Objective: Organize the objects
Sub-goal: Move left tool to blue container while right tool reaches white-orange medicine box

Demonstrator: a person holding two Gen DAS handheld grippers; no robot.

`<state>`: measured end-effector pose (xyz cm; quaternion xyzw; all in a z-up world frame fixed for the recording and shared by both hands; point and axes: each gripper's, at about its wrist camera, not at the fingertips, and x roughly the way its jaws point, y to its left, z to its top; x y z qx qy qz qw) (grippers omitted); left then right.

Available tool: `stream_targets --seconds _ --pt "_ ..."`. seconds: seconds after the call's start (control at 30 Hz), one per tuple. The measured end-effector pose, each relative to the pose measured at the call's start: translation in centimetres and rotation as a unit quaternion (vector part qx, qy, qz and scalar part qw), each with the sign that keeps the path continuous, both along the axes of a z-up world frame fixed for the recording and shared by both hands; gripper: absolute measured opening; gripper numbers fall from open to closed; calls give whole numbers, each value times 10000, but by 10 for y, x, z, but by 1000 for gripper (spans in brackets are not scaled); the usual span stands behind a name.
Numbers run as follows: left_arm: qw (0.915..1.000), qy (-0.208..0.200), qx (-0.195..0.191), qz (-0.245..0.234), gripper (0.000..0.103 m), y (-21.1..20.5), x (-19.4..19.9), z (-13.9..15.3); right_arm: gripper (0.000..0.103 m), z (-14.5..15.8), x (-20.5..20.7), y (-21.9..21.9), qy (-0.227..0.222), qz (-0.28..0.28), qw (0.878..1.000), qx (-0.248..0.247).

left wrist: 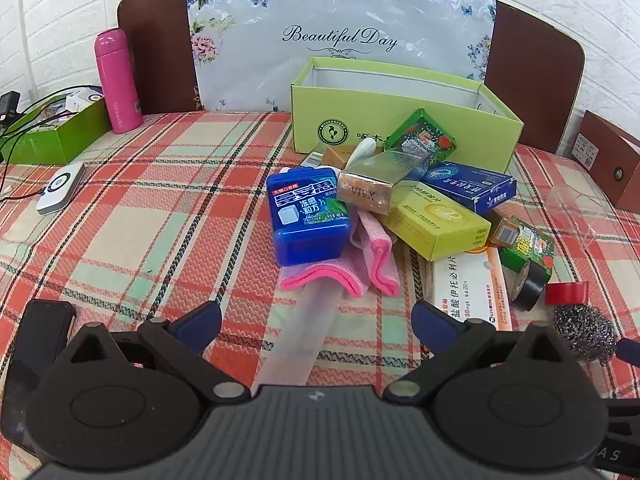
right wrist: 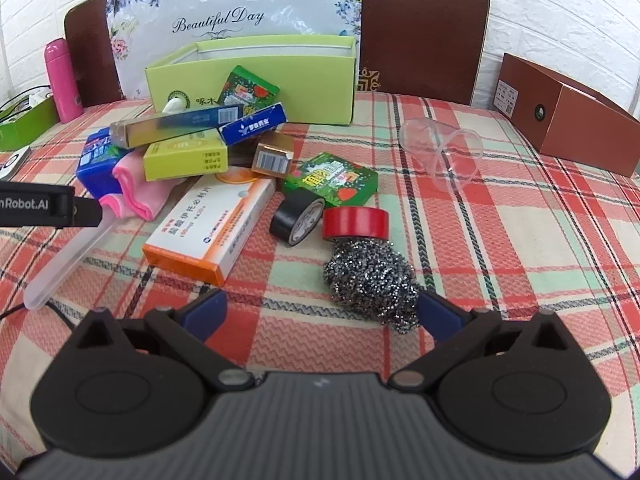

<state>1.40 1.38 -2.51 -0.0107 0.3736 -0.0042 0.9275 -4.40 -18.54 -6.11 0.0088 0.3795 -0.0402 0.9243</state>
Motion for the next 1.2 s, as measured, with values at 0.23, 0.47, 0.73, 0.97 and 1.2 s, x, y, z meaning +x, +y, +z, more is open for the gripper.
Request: stream_targets --seconds 0.23,0.47,0.73,0.97,1.2 --pt "10000 50 -27 19 103 2 3 -3 103 -2 4 2 57 -26 10000 -36" --pt "10000 64 -71 18 103 4 5 -5 103 -4 7 4 89 -47 9999 -87" --pt "9996 -74 -261 -19 103 16 9 -4 103 -4 9 4 58 -73 9999 -139" --pt "9988 -300 -345 188 103 36 31 2 103 11 6 19 -563 476 9973 25" --pt "9984 -208 -449 287 96 40 61 -3 103 -1 39 50 -382 785 9960 179"
